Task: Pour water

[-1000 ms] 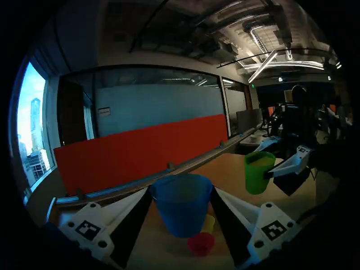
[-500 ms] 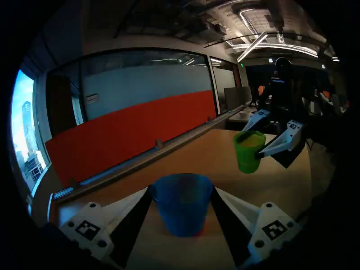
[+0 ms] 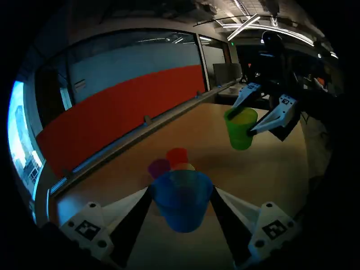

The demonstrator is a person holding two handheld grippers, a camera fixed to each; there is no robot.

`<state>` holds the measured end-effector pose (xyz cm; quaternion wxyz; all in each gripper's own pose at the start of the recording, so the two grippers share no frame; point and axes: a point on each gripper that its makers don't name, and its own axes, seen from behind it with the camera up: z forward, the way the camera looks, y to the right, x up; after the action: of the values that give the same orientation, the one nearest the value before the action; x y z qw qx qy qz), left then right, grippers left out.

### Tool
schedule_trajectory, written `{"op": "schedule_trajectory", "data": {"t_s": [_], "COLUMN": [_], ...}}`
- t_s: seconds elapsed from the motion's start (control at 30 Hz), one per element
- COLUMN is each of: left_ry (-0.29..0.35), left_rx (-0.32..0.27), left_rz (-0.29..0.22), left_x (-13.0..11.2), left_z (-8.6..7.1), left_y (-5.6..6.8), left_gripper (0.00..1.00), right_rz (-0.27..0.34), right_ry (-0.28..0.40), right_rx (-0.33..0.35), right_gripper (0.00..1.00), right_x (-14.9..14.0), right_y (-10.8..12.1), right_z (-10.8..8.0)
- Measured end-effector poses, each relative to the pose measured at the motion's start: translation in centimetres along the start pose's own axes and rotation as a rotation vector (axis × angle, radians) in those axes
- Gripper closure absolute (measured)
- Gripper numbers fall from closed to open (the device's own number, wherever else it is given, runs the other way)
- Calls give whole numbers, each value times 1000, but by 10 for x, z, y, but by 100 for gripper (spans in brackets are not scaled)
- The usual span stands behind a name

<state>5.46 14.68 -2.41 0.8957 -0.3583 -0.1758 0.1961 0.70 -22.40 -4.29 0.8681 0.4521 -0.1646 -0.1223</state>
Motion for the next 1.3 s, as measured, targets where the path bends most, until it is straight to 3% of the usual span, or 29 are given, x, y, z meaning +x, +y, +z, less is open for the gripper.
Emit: {"op": "schedule_trajectory", "data": {"t_s": [0.3, 0.6, 1.0, 1.3], "left_ry": [-100, -184, -265, -284], "left_rx": [-45, -63, -99, -122], "left_rz": [23, 11, 7, -6], "left_x": [-32, -65, -100, -115], "left_z": [8, 19, 32, 43], "left_y": [14, 13, 17, 20], "left_gripper": [10, 10, 10, 10], "right_rz": [7, 15, 22, 23], "right_ry": [-53, -81, -120, -131], "right_rx": [2, 11, 31, 41], "right_gripper": [9, 9, 9, 9], "right_x": [-18, -27, -44, -49], "right_y": [5, 8, 9, 10], "right_z": [3, 11, 26, 35]}}
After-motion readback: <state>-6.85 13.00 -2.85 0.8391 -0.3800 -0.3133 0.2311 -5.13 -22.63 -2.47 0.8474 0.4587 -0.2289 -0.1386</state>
